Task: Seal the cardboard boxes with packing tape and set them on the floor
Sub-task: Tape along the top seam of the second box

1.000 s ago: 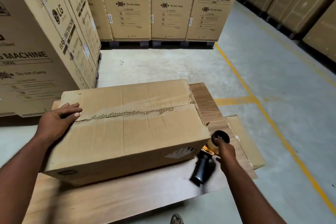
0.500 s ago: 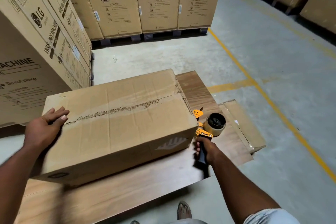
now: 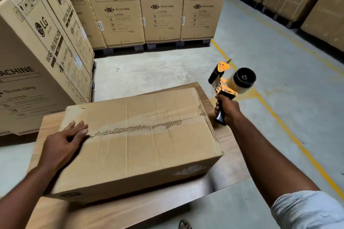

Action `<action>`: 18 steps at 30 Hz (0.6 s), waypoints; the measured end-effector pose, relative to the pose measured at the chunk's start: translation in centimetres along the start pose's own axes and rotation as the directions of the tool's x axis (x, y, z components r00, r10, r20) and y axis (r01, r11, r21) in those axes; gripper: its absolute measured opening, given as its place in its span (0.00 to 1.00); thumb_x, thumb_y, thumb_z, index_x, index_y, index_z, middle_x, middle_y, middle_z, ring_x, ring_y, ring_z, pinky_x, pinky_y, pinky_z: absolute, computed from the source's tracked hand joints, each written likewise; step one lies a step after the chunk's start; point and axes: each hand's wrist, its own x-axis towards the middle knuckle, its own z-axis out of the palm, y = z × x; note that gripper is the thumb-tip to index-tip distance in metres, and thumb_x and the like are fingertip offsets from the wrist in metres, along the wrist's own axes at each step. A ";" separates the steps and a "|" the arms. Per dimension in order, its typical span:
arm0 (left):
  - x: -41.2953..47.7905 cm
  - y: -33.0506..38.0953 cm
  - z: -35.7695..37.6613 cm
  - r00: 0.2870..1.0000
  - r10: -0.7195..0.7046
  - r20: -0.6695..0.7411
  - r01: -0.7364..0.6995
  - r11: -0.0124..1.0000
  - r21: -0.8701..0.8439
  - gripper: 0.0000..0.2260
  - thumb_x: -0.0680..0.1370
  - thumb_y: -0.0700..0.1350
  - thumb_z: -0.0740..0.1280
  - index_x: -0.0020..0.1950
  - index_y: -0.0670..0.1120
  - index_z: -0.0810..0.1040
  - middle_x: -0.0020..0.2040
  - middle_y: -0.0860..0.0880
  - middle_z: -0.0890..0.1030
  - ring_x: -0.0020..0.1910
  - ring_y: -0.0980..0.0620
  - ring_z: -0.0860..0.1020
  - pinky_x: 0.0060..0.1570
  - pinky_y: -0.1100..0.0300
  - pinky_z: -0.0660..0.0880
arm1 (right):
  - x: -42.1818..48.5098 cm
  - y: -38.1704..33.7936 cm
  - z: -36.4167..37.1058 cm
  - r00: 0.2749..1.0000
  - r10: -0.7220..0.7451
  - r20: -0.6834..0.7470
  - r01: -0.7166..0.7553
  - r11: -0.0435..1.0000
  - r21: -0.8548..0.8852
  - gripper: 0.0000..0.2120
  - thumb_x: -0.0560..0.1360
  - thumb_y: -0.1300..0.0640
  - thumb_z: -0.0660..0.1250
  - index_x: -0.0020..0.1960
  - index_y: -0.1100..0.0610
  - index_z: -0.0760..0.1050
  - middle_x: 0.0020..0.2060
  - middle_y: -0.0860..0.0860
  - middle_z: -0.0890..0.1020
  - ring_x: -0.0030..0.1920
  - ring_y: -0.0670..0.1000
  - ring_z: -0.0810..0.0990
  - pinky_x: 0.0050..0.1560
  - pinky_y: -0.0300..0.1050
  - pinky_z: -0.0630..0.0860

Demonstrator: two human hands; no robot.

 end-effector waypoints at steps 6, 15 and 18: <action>-1.4 2.4 1.2 0.998 -0.024 -0.053 0.024 1.000 0.002 0.10 0.79 0.45 0.70 0.59 0.53 0.84 0.63 0.53 0.81 0.69 0.57 0.71 0.67 0.56 0.67 | -4.2 -6.7 6.5 0.947 -0.290 0.137 0.308 0.943 -0.130 0.08 0.72 0.58 0.72 0.46 0.62 0.78 0.32 0.55 0.78 0.26 0.53 0.74 0.31 0.45 0.72; -3.0 15.1 2.3 0.883 -0.123 0.453 0.469 0.276 -0.839 0.15 0.81 0.52 0.62 0.63 0.47 0.79 0.60 0.48 0.84 0.63 0.48 0.79 0.59 0.51 0.75 | -14.3 -4.3 15.0 0.777 -0.418 0.471 0.597 0.727 -0.340 0.08 0.72 0.56 0.74 0.39 0.61 0.79 0.29 0.54 0.81 0.25 0.52 0.78 0.27 0.43 0.74; -1.8 17.0 1.5 0.886 -0.062 0.460 0.460 -0.009 -0.888 0.22 0.78 0.57 0.61 0.69 0.50 0.75 0.65 0.48 0.81 0.66 0.50 0.76 0.58 0.52 0.74 | -17.9 -3.3 16.6 0.703 -0.392 0.593 0.649 0.694 -0.312 0.10 0.73 0.60 0.73 0.34 0.57 0.77 0.26 0.53 0.79 0.24 0.52 0.76 0.26 0.41 0.72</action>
